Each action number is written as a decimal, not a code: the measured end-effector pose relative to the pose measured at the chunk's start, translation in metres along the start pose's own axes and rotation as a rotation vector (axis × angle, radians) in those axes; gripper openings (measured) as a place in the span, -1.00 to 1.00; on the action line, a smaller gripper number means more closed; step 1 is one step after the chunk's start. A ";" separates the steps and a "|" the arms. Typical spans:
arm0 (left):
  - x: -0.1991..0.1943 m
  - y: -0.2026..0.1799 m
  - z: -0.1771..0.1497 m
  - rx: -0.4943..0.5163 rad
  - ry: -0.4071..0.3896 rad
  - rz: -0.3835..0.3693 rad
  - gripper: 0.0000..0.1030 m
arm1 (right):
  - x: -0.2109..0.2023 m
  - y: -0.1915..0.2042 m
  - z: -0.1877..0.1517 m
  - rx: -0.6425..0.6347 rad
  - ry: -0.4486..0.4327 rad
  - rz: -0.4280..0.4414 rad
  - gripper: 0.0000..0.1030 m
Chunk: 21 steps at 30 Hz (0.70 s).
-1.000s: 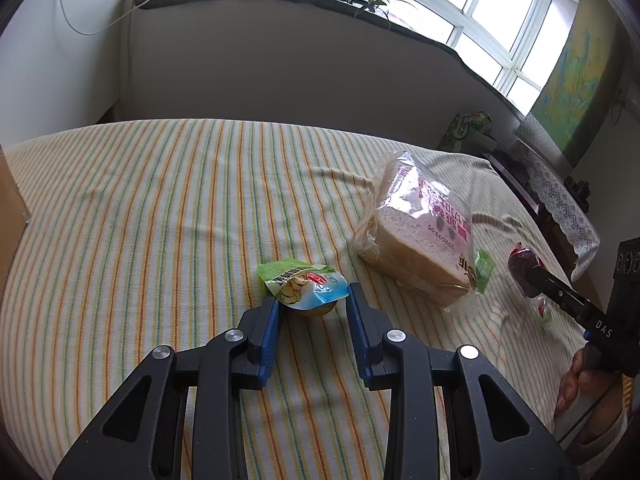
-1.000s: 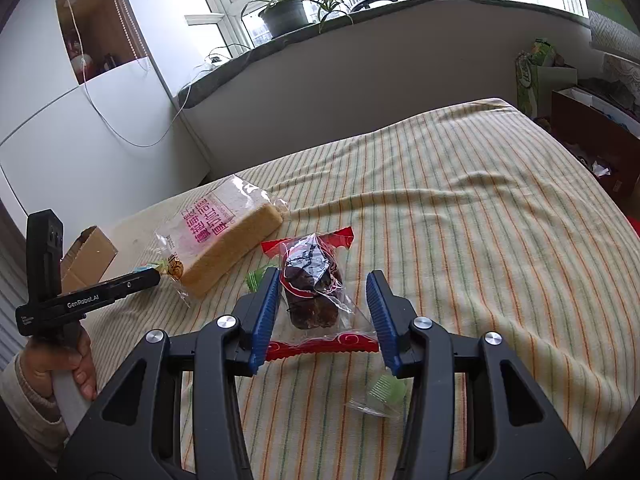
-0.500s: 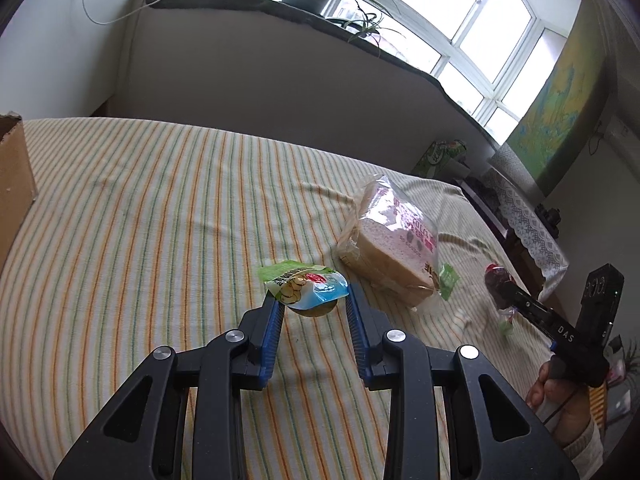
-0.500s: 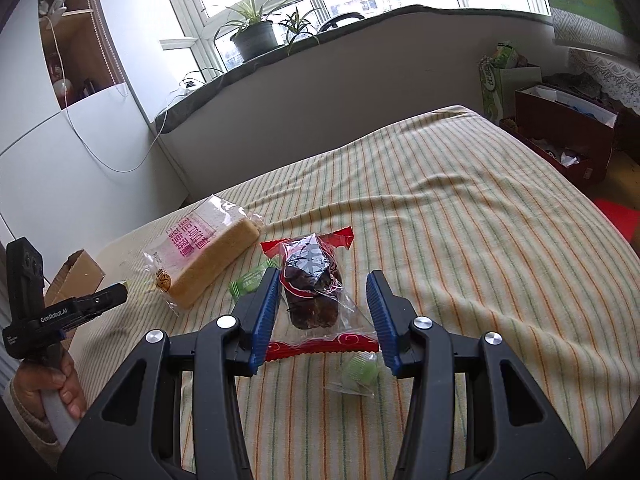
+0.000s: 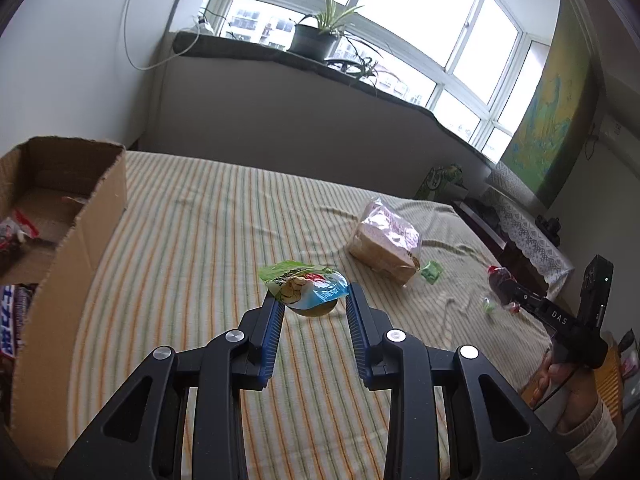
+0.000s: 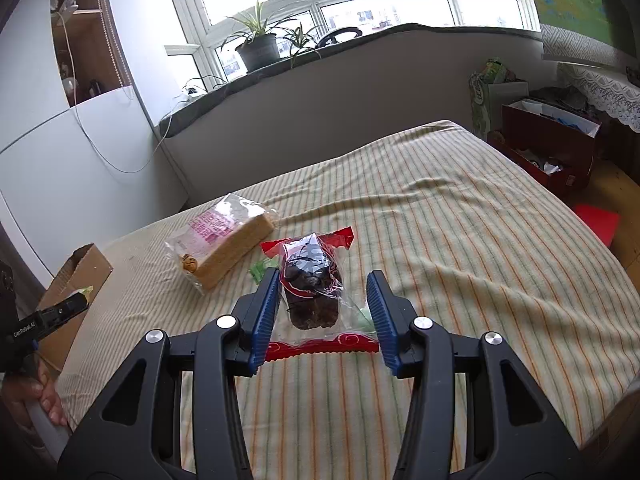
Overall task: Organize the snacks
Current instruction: 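Carry the cup snack and red-wrapped cake into the box and release both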
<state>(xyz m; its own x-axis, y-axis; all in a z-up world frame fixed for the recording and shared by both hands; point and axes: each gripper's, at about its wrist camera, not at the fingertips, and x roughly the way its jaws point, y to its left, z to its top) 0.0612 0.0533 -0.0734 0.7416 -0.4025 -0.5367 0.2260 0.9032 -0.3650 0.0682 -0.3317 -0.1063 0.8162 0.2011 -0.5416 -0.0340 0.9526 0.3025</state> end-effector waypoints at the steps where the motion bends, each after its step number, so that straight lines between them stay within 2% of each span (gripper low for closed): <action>1: -0.007 0.000 0.004 -0.001 -0.018 -0.001 -0.42 | -0.005 0.005 0.001 -0.005 -0.005 0.004 -0.10; 5: -0.043 -0.004 0.022 0.003 -0.107 -0.005 -0.42 | -0.032 0.030 0.019 -0.051 -0.064 0.024 -0.10; 11: -0.095 -0.003 0.038 0.027 -0.226 0.043 -0.42 | -0.083 0.063 0.052 -0.111 -0.170 0.035 -0.10; 15: -0.110 0.011 0.035 0.003 -0.257 0.056 -0.42 | -0.097 0.082 0.059 -0.145 -0.189 0.034 -0.09; 21: -0.120 0.029 0.026 -0.019 -0.268 0.063 -0.42 | -0.097 0.101 0.056 -0.166 -0.173 0.025 -0.09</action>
<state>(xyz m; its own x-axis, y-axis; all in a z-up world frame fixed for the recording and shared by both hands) -0.0049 0.1312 0.0001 0.8953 -0.2890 -0.3391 0.1640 0.9214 -0.3523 0.0175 -0.2682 0.0204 0.8999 0.1963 -0.3893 -0.1380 0.9752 0.1728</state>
